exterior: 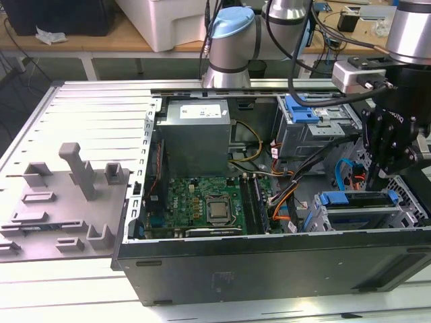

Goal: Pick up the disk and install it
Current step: 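Insert the first disk wire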

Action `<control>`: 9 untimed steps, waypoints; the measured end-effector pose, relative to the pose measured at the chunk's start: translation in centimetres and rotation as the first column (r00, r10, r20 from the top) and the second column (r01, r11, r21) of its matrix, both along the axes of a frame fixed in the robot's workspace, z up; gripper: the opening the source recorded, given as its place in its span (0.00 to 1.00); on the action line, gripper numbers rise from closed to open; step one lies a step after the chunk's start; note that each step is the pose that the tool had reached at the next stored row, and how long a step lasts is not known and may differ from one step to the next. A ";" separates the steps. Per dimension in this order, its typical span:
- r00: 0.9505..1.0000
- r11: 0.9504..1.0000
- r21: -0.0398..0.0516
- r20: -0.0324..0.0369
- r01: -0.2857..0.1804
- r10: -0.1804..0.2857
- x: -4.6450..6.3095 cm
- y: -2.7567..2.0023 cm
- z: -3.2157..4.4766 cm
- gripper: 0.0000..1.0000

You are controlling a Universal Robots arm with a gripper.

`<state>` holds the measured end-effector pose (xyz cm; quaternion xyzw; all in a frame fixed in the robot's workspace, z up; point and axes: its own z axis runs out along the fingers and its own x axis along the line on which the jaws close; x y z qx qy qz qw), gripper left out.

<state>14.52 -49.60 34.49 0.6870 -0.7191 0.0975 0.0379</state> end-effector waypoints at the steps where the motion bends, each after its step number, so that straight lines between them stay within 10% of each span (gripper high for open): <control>1: 1.000 1.000 0.000 0.000 -0.001 0.001 0.0 -0.03 0.00 0.17; 9: 1.000 1.000 0.000 0.000 -0.015 0.015 0.0 -0.19 -0.01 0.17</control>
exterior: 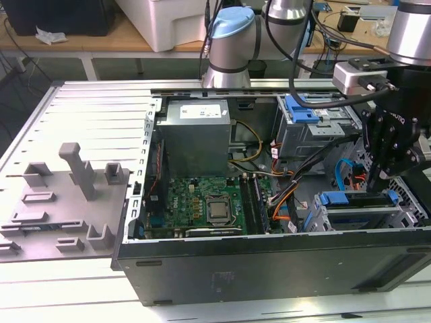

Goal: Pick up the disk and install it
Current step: 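Insert the first disk wire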

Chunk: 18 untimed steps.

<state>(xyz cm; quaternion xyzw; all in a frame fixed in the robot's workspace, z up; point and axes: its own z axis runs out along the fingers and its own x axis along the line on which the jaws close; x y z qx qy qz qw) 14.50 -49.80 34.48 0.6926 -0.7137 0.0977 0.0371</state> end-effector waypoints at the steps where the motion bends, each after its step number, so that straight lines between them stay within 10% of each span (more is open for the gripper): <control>1: 1.000 1.000 0.000 0.000 -0.002 0.002 0.0 -0.01 0.00 0.17; 18: 1.000 1.000 0.000 0.000 -0.027 0.027 0.0 -0.13 -0.10 0.17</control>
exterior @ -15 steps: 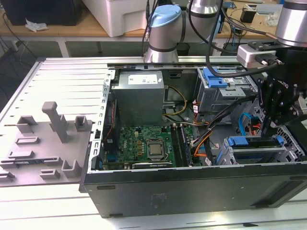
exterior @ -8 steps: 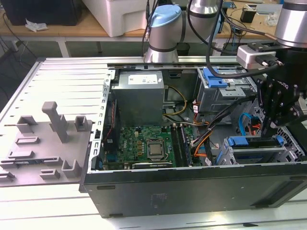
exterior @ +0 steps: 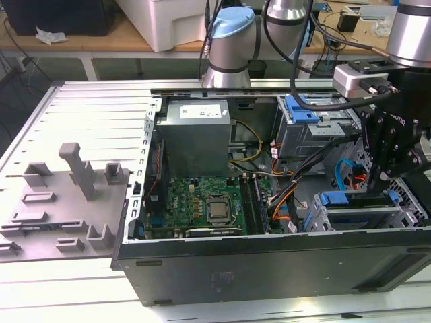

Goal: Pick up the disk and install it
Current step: 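Insert the first disk wire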

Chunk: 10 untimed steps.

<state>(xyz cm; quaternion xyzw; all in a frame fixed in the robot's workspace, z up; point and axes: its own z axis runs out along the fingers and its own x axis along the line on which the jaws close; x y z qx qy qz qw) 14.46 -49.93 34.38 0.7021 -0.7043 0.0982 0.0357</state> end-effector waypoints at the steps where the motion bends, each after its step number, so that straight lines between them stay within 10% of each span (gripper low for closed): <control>1: 1.000 1.000 0.000 0.000 0.000 0.000 0.0 -0.01 -0.01 0.17; 10: 1.000 1.000 0.000 0.000 0.000 0.000 -0.1 -0.05 -0.12 0.17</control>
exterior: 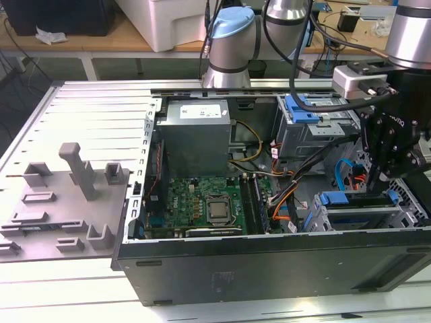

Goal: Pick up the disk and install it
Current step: 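Insert the first disk wire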

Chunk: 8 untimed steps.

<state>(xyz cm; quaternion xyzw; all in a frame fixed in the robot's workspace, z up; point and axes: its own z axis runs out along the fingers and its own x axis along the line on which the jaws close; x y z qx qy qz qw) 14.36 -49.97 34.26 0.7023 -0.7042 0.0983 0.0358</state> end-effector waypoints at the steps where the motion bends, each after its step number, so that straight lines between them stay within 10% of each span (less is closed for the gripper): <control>1: 1.000 1.000 0.000 0.000 0.000 0.000 0.0 -0.01 -0.01 0.17; 8: 1.000 1.000 0.000 0.000 0.000 0.000 0.0 -0.08 -0.15 0.17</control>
